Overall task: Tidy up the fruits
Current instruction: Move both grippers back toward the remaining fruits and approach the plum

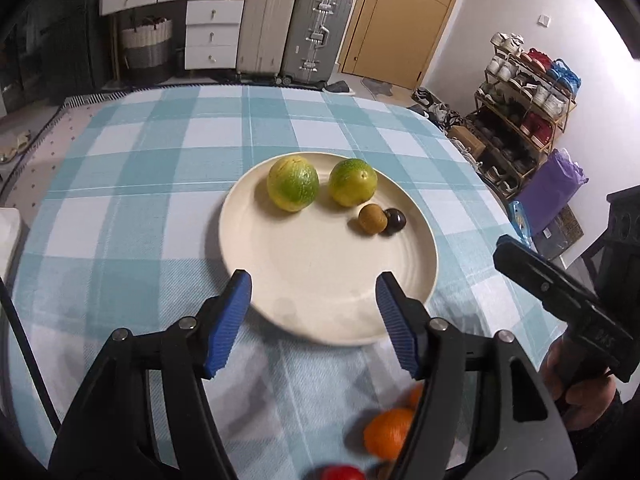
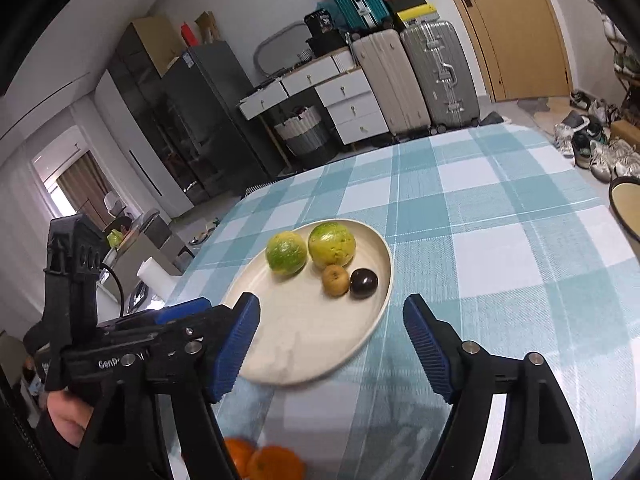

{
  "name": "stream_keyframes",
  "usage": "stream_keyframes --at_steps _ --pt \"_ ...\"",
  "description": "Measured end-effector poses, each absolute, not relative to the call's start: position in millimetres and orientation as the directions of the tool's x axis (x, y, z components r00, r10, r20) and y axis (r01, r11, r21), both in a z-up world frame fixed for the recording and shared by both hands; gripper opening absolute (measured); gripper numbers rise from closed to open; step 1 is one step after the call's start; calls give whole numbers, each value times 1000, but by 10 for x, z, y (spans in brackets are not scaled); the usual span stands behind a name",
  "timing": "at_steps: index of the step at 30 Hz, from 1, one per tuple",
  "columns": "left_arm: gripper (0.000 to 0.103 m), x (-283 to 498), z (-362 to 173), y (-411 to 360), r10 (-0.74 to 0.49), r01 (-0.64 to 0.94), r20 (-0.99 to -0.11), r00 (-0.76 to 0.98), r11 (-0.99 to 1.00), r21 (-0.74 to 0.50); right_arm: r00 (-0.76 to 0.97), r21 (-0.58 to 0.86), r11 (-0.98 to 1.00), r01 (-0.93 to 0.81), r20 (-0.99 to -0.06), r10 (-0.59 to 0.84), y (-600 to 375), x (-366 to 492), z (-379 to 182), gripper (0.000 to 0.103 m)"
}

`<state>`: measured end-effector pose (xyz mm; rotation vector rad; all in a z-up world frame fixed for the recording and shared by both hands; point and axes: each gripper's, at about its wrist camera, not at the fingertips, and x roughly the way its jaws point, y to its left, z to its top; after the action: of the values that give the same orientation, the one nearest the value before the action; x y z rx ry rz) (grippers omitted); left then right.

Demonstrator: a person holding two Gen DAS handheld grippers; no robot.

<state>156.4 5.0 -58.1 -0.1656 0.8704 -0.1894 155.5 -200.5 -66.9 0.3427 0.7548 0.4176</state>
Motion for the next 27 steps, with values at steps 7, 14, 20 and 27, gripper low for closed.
stream_keyframes --at_steps 7,14,20,27 --pt "78 1108 -428 56 -179 88 -707 685 983 -163 701 377 890 -258 -561 441 -1934 1171 -555 83" --pt "84 744 -392 43 -72 33 -695 716 997 -69 721 318 900 -298 -543 430 -1743 904 -463 91" --pt "85 530 -459 46 -31 -4 -695 718 999 -49 722 300 905 -302 -547 423 -1646 730 -456 98" --pt "98 184 -534 94 -48 -32 -681 730 994 -104 722 248 928 -277 -584 371 -1617 448 -514 100"
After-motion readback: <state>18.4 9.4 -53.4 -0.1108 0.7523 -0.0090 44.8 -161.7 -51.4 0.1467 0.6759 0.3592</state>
